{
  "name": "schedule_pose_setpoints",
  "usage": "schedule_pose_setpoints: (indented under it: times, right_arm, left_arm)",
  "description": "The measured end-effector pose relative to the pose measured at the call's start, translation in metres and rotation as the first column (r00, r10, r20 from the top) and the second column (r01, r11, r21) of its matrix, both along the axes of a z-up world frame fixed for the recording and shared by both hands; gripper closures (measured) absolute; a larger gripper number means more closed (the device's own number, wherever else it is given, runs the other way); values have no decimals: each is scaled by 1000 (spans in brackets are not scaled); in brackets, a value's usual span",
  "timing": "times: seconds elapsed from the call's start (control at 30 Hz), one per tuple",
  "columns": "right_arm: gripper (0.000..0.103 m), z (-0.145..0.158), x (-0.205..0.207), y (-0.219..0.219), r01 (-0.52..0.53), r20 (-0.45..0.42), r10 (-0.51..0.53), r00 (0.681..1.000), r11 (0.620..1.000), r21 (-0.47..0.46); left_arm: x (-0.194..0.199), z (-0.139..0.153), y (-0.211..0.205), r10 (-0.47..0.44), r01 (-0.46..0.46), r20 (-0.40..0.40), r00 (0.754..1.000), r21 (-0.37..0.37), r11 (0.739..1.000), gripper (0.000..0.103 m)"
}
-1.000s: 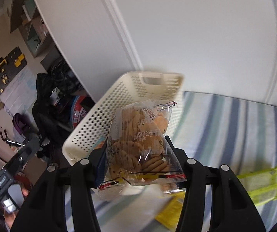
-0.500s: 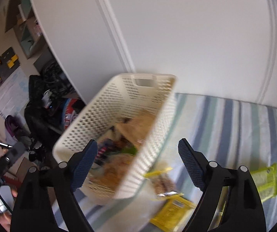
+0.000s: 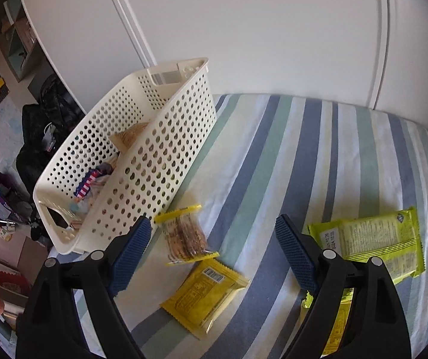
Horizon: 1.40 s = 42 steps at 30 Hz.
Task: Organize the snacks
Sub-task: 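Close the right gripper on the clear-wrapped yellow-labelled bar on the bed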
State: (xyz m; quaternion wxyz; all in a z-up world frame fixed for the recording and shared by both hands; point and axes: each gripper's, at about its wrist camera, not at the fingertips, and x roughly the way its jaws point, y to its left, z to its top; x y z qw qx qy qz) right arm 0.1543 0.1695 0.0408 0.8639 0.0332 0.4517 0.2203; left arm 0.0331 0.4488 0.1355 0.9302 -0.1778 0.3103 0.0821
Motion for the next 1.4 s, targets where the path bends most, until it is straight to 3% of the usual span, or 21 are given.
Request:
schedule_pose_setpoints:
  times: [0.2, 0.63, 0.87, 0.97, 1.1, 1.23, 1.4]
  right_arm:
    - [18, -11, 0, 15, -52, -7, 52, 999, 997, -63]
    - [18, -38, 7, 52, -174, -69, 165, 984, 973, -152]
    - [19, -45, 17, 68, -217, -105, 201, 974, 960, -176]
    - [24, -49, 20, 71, -221, -118, 202, 972, 957, -187]
    - [44, -55, 26, 74, -226, -143, 201, 969, 956, -186]
    - [50, -57, 27, 76, -230, -148, 204, 968, 955, -189]
    - [51, -59, 28, 78, -233, -145, 206, 968, 951, -204]
  left_arm:
    - [-1, 1, -6, -12, 12, -1, 1000, 9, 1000, 2]
    - [-3, 5, -28, -19, 19, 1, 1000, 144, 989, 2]
    - [-3, 5, -35, -41, 41, -4, 999, 162, 986, 2]
    - [-4, 4, -37, -42, 43, -8, 999, 164, 985, 2]
    - [-4, 3, -39, -49, 51, -15, 999, 165, 985, 2]
    - [-4, 2, -40, -50, 53, -18, 999, 164, 985, 2]
    - [-3, 1, -40, -56, 59, -24, 998, 153, 987, 2]
